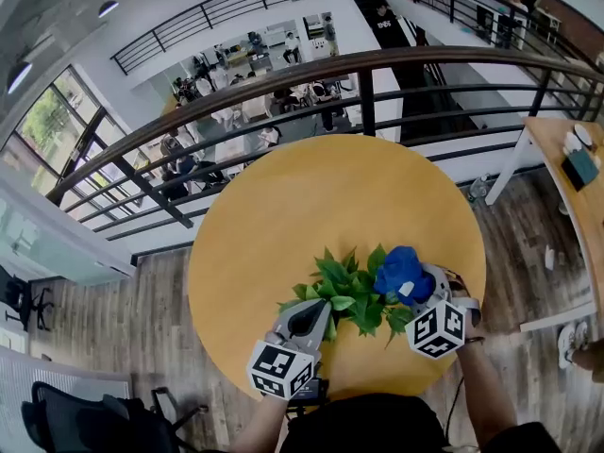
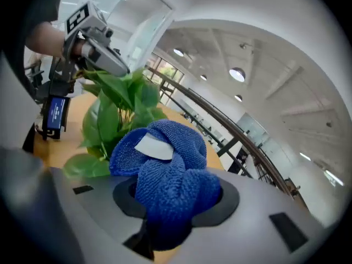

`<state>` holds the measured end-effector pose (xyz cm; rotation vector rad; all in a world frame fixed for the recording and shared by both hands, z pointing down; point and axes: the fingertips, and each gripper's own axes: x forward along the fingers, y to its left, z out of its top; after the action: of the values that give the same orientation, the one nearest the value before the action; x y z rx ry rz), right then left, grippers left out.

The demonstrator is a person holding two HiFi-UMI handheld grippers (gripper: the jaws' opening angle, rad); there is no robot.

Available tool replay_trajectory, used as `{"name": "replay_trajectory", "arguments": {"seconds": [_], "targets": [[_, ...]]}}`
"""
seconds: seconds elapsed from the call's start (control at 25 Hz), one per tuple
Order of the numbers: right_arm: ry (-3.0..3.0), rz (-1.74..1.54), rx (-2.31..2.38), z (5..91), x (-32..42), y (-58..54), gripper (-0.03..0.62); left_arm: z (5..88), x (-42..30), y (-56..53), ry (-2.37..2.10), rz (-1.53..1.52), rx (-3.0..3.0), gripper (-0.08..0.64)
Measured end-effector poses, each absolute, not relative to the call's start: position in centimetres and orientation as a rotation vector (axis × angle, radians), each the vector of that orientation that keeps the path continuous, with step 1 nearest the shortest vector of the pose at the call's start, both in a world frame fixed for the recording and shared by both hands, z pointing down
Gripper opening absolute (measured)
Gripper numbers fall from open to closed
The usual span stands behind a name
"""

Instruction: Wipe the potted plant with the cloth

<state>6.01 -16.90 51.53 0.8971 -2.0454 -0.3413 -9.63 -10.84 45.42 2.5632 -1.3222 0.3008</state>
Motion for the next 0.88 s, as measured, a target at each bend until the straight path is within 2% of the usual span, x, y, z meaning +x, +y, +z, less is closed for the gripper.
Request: {"name": "replay_trajectory", "arguments": {"seconds": [0.2,0.36,0.48,0.64,0.76,0.88], "targets": [[-1.864,-0.129,0.952,56.0,13.2,-18.3,0.156,45.5,-9.6,-10.9,-1.322,0.303,2.561,0.000],[-1.766,-0.188,1.069,54.2,16.1,-20.1,0.156,45.4,-9.5,-10.9,-1.320,0.296,2.565,0.000],[-1.998,-0.302,1.159,46.9,11.8,-21.4,0.156,45.3,-9.6,-10.8,-1.323,0.294,2.560,0.000],[-2.347,-0.444,0.954,40.5,1.6,-19.7,0.156,45.3,-9.6,-10.7,-1.330,0.295,2.555,0.000],[-2.407,-0.464,0.724,42.3,-3.9,-18.2,0.156,45.3,-9.6,-10.7,-1.329,0.294,2.555,0.000],[-2.247,-0.493,0.637,47.2,-4.3,-19.0,0.156,45.3,-9.6,-10.8,-1.330,0.293,2.553,0.000]]}}
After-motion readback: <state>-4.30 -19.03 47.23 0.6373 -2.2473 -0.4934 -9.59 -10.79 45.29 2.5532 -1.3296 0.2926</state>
